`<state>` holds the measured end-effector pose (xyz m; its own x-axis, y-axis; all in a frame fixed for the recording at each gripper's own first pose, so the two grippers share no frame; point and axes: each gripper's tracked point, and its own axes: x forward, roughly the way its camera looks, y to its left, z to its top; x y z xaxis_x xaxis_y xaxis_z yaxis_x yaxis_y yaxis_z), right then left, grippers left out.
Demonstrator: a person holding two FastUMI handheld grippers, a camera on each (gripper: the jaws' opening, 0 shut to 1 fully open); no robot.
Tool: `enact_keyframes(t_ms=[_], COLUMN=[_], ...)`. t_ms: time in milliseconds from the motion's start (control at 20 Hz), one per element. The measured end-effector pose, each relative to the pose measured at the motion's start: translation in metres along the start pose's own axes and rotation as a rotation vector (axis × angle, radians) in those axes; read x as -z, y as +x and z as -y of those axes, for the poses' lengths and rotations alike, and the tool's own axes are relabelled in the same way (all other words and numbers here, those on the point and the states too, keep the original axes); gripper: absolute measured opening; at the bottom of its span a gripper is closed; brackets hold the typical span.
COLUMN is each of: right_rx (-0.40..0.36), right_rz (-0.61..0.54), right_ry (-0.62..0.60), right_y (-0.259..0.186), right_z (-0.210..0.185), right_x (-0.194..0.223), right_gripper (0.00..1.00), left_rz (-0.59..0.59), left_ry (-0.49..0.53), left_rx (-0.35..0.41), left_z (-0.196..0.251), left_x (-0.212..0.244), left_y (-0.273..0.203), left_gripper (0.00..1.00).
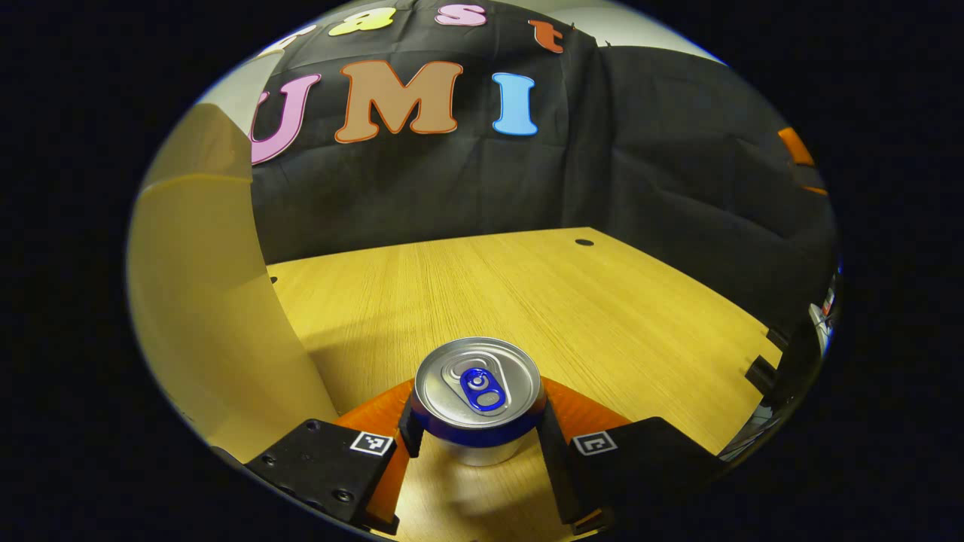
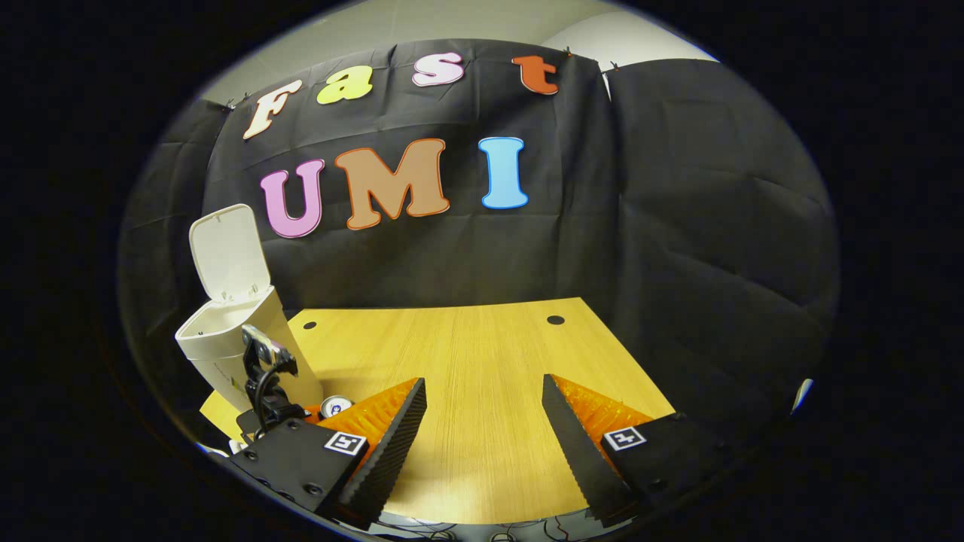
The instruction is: Press the lid of the desktop garbage bin to open it, pick up the crumpled paper on the desktop and throw it into the bin, then pick up the pop can on the desktop and drop it into the bin, and finally close the garbage bin lid.
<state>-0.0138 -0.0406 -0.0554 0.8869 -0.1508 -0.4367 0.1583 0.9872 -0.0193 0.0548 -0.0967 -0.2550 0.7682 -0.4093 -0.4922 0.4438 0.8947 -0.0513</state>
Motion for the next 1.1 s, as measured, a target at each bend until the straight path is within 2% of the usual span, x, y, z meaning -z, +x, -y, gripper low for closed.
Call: enact_keyframes(t_ms=[300,450,600,900,1100], right_rx=[-0.03,-0.057,-0.088,-0.18,-0.224], right_rz=[-0.01,-0.011,-0.023,-0.021,-0.013], right_ry=[-0.03,-0.032,-0.052,-0.07,-0.066], right_y=[0.007,0.015,0.022,0.028,0.028], right_z=[-0.006,-0.011,-0.022,-0.049,-0.061], right_x=[0.002,0.001,0.003,0.001,0.001], right_gripper=[0.98,0.98,0.98,0.98,0.98], left_rz=[0.043,0.11,0.229,0.403,0.42], left_ry=[-0.018,-0.038,-0.042,0.022,0.01], left_rx=[-0.023,-0.009,-0.017,-0.151,-0.292], left_z=[-0.004,-0.004,-0.011,-0.056,-0.117], left_x=[-0.031,-0.077,-0.143,-0.241,-0.25], left_y=[-0.016,-0.036,-0.059,-0.116,-0.138], left_gripper=[0.7,0.69,0.69,0.68,0.68])
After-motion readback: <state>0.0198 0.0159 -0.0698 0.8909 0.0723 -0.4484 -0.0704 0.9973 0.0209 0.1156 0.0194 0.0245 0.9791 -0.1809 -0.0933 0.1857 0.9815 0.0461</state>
